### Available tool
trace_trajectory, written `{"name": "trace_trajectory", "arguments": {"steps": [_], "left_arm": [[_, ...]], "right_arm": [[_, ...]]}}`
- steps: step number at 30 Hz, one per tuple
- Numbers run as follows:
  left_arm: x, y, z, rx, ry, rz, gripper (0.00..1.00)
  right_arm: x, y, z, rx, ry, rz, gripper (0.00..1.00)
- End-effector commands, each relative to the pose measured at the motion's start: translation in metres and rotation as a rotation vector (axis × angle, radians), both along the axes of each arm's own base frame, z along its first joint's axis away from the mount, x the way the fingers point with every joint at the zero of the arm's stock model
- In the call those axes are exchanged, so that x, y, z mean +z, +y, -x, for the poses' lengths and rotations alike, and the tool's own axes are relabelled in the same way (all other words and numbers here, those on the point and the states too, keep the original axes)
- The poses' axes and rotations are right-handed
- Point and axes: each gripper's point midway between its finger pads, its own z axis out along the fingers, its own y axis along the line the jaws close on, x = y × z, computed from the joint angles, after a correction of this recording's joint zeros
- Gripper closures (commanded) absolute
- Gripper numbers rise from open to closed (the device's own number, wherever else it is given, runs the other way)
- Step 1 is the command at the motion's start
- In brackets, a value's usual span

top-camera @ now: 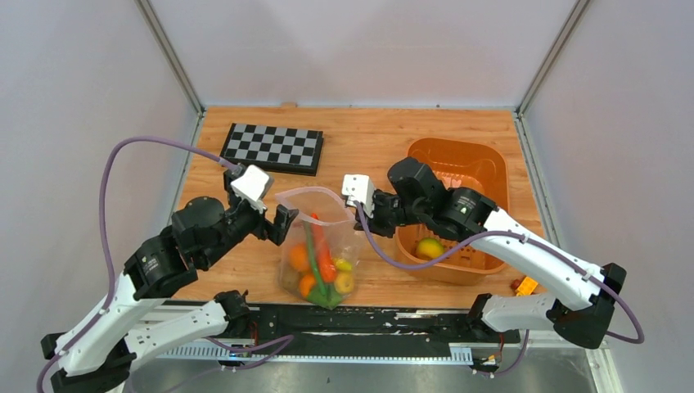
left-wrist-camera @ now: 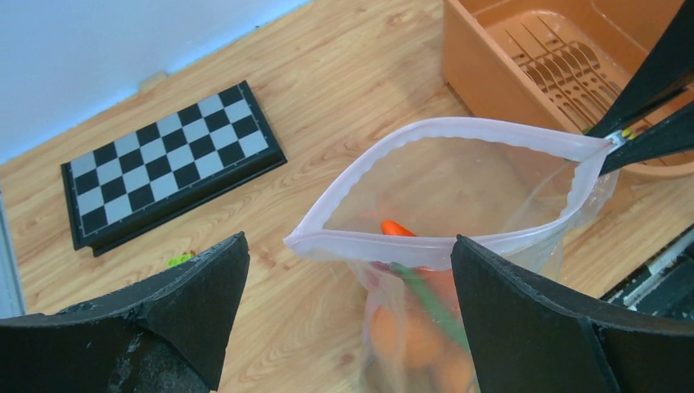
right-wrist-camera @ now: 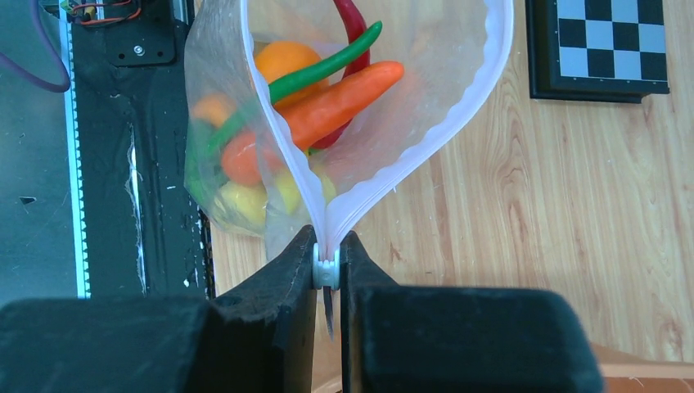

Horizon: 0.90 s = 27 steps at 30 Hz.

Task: Place the food in the zip-top bag and seal the zipper
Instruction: Adjust the zipper food storage bag at the center of the board.

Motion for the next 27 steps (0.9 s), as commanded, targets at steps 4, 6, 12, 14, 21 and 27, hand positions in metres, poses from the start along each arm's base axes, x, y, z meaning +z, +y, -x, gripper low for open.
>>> {"name": "trace_trajectory", "arguments": {"steps": [4,6,12,14,21,27], "left_arm": [[0.029,-0.027,0.009,-0.226,-0.059,0.056,0.0],[0.03,-0.032,0.008,-0.269,-0.052,0.068,0.0],[0.036,-0.04,-0.008,-0.366,-0.02,0.142,0.0],[0.033,-0.044,-0.01,-0.408,-0.005,0.162,0.0],[0.017,-0.054,0.004,-0.592,-0.054,0.136,0.03],[0.01,-0.052,0.018,-0.688,-0.115,0.055,0.05]], "right_arm": [[0.018,-0.015,-0.012,-0.042,-0.109,0.01,1.0],[0.023,-0.021,-0.017,-0.069,-0.134,0.009,1.0],[0.058,-0.034,-0.021,-0.079,-0.211,-0.033,1.0],[0.061,-0.034,-0.021,-0.063,-0.217,-0.023,1.0],[0.039,-0.039,-0.026,-0.072,-0.204,0.064,1.0],[0.027,-0.044,-0.041,-0.118,-0.209,0.099,1.0]]}}
